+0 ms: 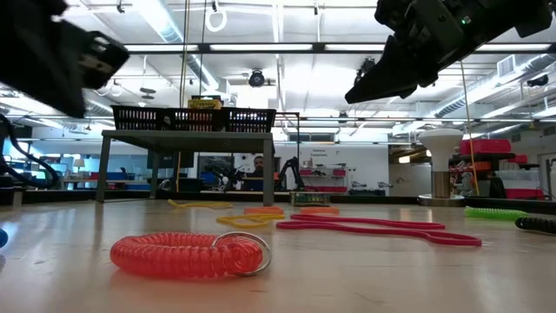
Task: Pick & Place Office Desk Supplies
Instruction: Put the blue spiral keychain into the left black bin
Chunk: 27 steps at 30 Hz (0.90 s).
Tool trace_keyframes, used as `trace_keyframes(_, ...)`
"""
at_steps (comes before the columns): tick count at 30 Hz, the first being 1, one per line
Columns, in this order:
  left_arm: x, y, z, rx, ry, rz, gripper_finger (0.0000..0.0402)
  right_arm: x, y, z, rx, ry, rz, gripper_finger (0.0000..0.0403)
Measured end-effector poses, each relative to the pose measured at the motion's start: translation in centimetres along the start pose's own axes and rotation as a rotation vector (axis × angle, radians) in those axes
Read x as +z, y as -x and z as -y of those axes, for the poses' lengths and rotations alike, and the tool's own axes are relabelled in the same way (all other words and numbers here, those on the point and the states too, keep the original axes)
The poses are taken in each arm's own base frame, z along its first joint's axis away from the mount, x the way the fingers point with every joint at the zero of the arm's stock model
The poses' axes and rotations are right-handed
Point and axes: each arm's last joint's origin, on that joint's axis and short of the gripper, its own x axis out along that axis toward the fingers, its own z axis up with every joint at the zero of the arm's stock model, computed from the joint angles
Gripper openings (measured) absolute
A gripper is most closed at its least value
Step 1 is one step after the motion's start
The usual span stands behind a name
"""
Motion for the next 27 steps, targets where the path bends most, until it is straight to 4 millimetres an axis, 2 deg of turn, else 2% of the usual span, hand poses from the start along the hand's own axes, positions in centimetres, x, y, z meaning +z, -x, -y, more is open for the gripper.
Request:
trace_keyframes(6, 1.0, 0.0, 2.4, -0.006, -0.052, -0.057, 0.0011, 0.0, 0.0, 0.0, -0.001, 0.001, -0.003, 0.0011)
trace_keyframes(14, 2.5, 0.2, 3.5, 0.019, -0.022, -0.138, 0.0016, 0.0, 0.0, 0.0, 0.0, 0.002, -0.003, 0.0011)
trace_keyframes(18, 2.7, -0.3, 4.0, -0.01, 0.024, -0.175, 0.0037, 0.0, 0.0, 0.0, 0.0, 0.002, -0.003, 0.0011)
trace_keyframes(27, 1.7, -2.7, 5.2, 0.022, 0.045, -0.283, 0.0095, 0.0, 0.0, 0.0, -0.001, 0.002, -0.003, 0.0011)
